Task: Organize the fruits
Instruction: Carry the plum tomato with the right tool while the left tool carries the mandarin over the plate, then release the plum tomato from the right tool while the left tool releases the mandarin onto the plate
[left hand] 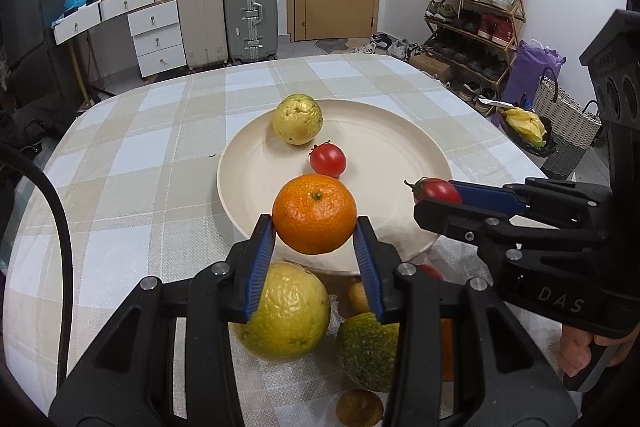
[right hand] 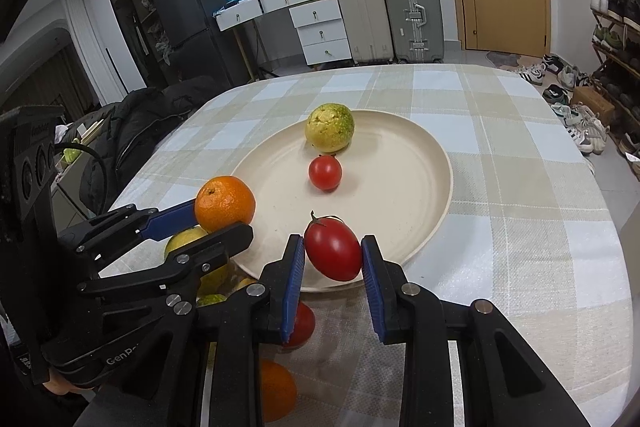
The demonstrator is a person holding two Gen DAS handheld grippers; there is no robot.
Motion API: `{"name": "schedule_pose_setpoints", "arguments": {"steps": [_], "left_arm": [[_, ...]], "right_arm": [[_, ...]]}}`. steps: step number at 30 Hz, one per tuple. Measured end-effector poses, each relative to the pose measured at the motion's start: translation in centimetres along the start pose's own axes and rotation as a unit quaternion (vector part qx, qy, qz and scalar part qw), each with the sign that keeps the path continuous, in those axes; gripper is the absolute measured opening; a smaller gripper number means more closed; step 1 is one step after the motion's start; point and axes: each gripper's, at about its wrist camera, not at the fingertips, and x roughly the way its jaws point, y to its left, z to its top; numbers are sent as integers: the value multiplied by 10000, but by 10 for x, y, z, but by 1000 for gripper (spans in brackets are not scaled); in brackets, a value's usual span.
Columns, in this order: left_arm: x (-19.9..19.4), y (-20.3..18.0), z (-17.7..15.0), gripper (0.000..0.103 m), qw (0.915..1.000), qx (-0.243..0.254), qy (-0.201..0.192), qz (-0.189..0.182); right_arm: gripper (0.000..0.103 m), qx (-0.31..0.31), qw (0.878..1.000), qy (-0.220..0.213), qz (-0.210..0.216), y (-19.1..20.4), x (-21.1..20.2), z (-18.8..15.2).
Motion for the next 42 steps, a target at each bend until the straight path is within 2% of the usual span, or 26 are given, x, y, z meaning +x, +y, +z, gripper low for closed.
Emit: {"name": "schedule_pose_setpoints", "arguments": {"steps": [11, 14, 15, 17, 18, 19, 20, 21, 22, 23, 25, 31, 42], "left_arm": [[-4, 3, 0, 38, 9999, -103, 45, -80], [-13, 7, -2, 39, 9995, -206, -18, -222], [-18, 9, -3, 43, 9995, -219, -65, -235], [-30, 11, -7, 59, 9993, -249, -204, -174], [-37, 13, -9, 74, 9991, -261, -293, -143], [-44, 13, -11, 85, 9989, -276, -364, -107], [-50, 15, -13, 87, 9986, -286, -427, -90], [-55, 16, -15, 87, 9985, -293, -459, -77], [-59, 16, -17, 89, 9985, -295, -460, -62], [-63, 17, -18, 90, 9986, -289, -449, -44], [-72, 18, -22, 103, 9984, -295, -481, -27], [-101, 17, -35, 103, 9975, -197, -673, 61], [-119, 12, -60, 103, 9980, -96, -594, 166]], "right_arm": [[32, 57, 10000, -35, -64, -2, -1, 0], [45, 14, 9999, -93, -125, -1, -7, -1], [49, -4, 9998, -140, -166, -1, -10, -2], [51, -54, 9993, -220, -282, 0, -17, -3], [54, -70, 9993, -228, -301, 1, -19, -4], [64, -67, 9992, -237, -307, 1, -22, -5], [70, -53, 9991, -267, -312, 1, -24, -7], [85, -45, 9991, -306, -295, 1, -28, -8], [93, -41, 9991, -336, -271, 1, -31, -9], [96, -22, 9989, -378, -273, 1, -34, -10], [102, -5, 9986, -421, -314, 2, -39, -12], [103, -137, 9987, -394, -290, 9, -48, -17], [103, -385, 9983, -214, -386, 21, -55, -32]]}}
